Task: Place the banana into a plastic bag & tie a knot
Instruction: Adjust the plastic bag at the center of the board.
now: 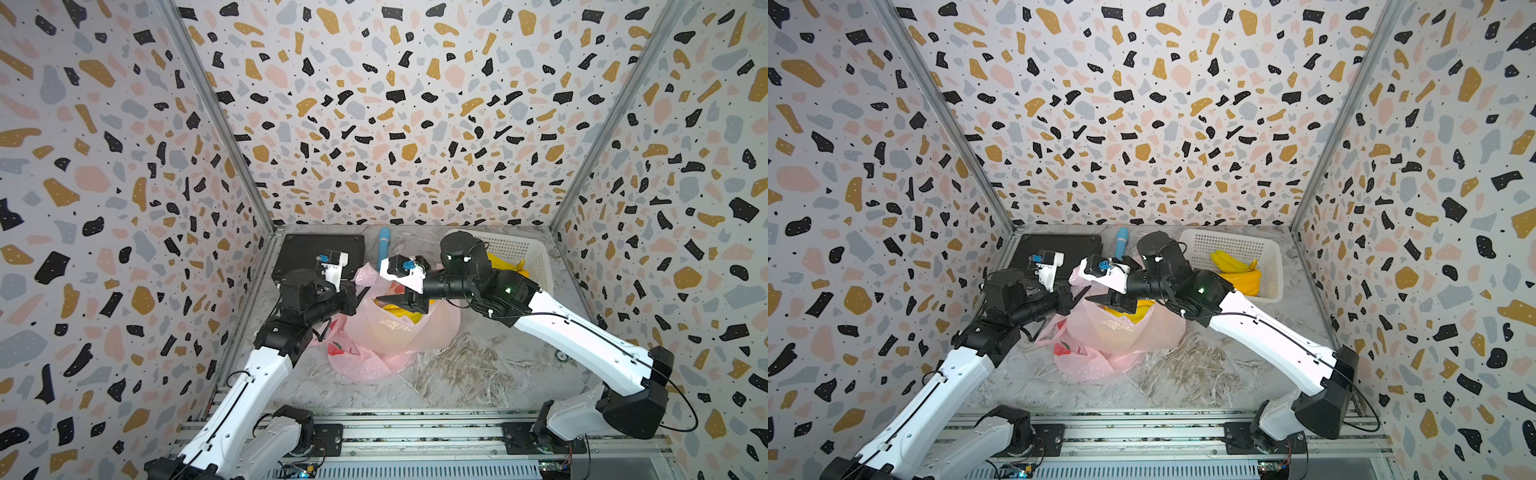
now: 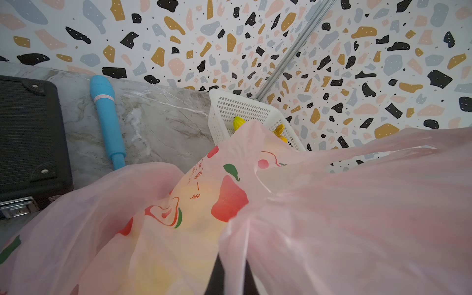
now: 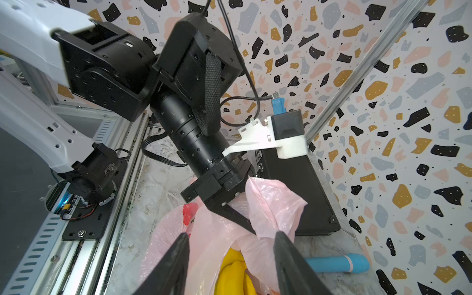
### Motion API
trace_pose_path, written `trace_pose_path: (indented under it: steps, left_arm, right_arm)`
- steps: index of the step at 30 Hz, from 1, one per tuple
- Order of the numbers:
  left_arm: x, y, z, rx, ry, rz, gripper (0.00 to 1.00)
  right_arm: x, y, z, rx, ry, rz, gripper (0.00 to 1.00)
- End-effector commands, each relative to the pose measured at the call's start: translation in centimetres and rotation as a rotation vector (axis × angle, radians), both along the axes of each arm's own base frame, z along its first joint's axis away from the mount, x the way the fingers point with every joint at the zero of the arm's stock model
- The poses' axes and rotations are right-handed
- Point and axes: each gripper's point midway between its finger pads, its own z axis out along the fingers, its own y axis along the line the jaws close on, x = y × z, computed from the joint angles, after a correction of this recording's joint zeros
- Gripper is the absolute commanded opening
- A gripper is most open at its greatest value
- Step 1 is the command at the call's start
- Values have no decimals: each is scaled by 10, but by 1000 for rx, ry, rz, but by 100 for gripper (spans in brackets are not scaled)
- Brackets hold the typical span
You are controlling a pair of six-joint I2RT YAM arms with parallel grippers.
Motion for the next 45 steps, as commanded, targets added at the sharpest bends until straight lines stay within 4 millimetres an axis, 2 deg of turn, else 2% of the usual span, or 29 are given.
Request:
trace_pose_path:
  steps: [1,9,17,19,24,25,29,32,35,37,39,40,41,45]
  left_arm:
    - [-2,-4,20,-22,-51,-26,0]
    - [-3,-6,20,-25,-56,-43,0]
    - [-5,-7,19,-25,-62,-50,0]
    - [-5,-6,19,-22,-67,-49,0]
    - [-7,-5,19,-20,-74,-44,0]
    - [-8,-5,21,-21,-81,-45,0]
    - [-9,-2,24,-21,-96,-25,1]
    - [-10,1,25,-20,-110,-9,36]
    - [-12,3,26,-20,-125,0,58]
    - [-15,4,28,-21,-147,6,80]
    - [-17,7,30,-23,-178,17,93]
    - [-19,9,31,-22,-198,23,98]
    - [-21,10,32,-24,-216,29,99]
    - [-28,13,38,-32,-291,31,99]
  right_arm:
    - [1,3,19,24,-63,8,54]
    - [15,19,8,-10,-74,-7,51]
    - [25,30,-4,-41,-64,-20,42]
    - [28,31,-7,-45,-63,-30,34]
    - [30,34,-4,-43,-48,-40,3]
    - [30,34,-2,-41,-45,-43,0]
    - [28,29,8,-24,-28,-60,0]
    - [28,21,21,0,-7,-101,0]
    - [27,11,34,19,12,-136,0]
    - [25,5,42,32,26,-152,0]
    - [24,-1,49,39,35,-168,0]
    - [24,-5,53,42,40,-176,0]
    - [23,-8,57,47,45,-182,0]
    - [16,-20,71,71,65,-173,0]
